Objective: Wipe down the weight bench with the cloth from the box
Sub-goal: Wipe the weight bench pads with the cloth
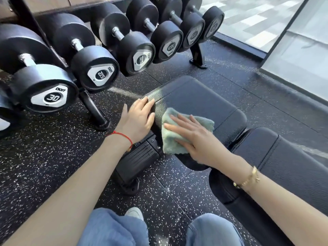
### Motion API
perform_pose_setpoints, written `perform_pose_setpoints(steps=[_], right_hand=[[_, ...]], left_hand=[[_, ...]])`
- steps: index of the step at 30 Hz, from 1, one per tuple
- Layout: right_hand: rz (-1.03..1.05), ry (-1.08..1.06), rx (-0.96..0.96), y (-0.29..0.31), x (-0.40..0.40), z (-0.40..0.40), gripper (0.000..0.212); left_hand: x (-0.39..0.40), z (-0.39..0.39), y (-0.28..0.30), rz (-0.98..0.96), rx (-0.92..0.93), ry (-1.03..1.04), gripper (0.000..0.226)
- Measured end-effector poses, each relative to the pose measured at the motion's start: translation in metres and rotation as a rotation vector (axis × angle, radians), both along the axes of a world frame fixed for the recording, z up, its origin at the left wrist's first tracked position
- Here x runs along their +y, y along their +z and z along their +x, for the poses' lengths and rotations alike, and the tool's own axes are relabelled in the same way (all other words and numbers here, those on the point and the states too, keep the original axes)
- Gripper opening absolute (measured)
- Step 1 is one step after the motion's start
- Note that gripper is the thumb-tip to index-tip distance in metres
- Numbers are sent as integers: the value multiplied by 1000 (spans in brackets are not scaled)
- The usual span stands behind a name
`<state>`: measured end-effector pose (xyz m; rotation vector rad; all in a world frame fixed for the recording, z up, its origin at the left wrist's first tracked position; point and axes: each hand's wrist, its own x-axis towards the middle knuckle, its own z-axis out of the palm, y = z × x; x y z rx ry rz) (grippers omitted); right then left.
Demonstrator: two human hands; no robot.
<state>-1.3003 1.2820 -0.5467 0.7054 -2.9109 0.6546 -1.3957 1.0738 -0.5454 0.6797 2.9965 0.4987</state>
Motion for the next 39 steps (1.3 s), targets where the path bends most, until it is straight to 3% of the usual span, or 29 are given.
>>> perform_pose_setpoints(steps=[2,5,9,15,18,21,24,27,32,39], right_hand=[[-22,-17,11,1,19,5,52],[-5,-180,40,4,49,-47,46],[12,-390,53,4,35,-99,45],[-17,-86,80,-4,21,-18,49],[-42,-196,83,3,46,-34,43],[1,-354,72,9,53,-100,39],[40,-378,45,8,31,-160,37],[19,-237,85,10,-8,-159,34],[-12,59,122,-3,-18,-90,42],[41,-158,16,12,-23,-159,38]], left_hand=[[2,1,0,-4,-1,4,53],[2,2,1,-16,2,7,54],[5,2,0,8,-16,26,53],[8,2,2,20,7,43,50],[5,3,1,-5,5,26,53],[2,4,1,-30,2,12,54],[1,3,3,-30,10,21,54],[-4,1,7,-3,28,65,53],[-11,1,10,58,18,121,54],[-5,5,8,72,6,93,54]])
